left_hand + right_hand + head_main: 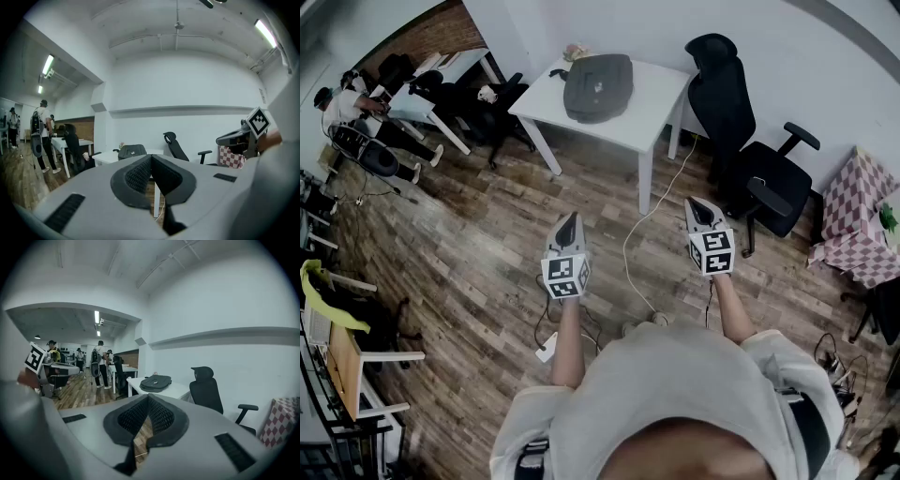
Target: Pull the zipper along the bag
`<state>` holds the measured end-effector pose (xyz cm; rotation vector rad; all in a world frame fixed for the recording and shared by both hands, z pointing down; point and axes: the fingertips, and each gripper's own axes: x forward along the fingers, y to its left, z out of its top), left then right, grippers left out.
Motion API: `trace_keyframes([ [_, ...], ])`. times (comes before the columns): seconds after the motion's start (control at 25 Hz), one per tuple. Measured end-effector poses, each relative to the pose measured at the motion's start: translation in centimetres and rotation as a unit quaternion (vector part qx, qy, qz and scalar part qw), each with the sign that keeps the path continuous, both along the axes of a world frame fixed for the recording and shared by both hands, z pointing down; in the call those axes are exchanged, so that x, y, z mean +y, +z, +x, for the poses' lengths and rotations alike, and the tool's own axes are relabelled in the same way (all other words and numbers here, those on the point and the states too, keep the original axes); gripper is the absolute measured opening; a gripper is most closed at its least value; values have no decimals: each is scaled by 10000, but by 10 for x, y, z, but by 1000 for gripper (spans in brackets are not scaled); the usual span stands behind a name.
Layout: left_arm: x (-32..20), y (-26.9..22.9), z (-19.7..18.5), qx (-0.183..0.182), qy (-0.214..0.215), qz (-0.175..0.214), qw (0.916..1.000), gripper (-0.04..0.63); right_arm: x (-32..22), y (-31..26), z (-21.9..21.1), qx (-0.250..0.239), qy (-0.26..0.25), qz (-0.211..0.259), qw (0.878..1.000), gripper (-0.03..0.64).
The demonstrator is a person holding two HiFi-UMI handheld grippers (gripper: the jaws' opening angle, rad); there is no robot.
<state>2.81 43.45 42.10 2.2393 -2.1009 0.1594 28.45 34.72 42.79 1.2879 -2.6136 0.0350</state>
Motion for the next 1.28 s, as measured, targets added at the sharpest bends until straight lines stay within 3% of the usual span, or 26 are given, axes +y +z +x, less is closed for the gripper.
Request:
trace_keyframes([
  [1.28,-22,12,38,-2,-237,-122,9996,26,-30,5,23,17,-298,53,9995,12],
])
